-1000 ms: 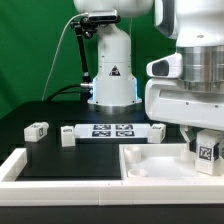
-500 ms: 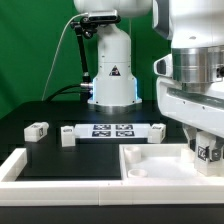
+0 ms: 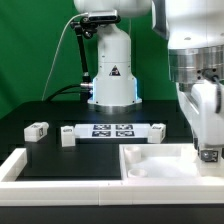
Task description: Assemble one leg
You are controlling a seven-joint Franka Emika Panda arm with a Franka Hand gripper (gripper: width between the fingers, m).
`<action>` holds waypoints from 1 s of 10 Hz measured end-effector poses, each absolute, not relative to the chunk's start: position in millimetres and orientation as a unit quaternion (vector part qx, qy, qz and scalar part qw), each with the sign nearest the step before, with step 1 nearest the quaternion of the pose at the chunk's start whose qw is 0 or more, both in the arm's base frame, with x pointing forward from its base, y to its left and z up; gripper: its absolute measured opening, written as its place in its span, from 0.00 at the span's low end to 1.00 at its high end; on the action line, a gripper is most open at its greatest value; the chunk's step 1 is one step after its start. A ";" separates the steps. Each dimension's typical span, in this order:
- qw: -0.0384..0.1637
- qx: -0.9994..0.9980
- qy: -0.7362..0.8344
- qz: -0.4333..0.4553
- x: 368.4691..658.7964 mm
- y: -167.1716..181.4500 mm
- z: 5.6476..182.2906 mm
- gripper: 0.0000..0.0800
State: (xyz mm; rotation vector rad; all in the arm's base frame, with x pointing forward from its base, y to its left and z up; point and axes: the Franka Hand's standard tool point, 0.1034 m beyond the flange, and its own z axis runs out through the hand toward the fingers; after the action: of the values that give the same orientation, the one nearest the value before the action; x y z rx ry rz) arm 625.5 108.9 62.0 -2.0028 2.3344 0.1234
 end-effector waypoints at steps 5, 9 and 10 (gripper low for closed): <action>0.031 -0.648 0.760 0.042 624.9 109.5 61.0 0.72; 0.038 -0.785 0.617 0.034 625.2 109.4 60.2 0.81; 0.039 -0.815 0.577 0.032 625.3 109.6 60.3 0.81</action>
Offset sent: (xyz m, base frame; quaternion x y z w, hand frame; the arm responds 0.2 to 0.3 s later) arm 0.0000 0.0000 0.0000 0.0000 0.0000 -0.0799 0.9968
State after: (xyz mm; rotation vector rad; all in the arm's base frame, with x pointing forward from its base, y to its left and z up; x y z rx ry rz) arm 625.3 109.6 60.3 -2.4980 1.7694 0.0985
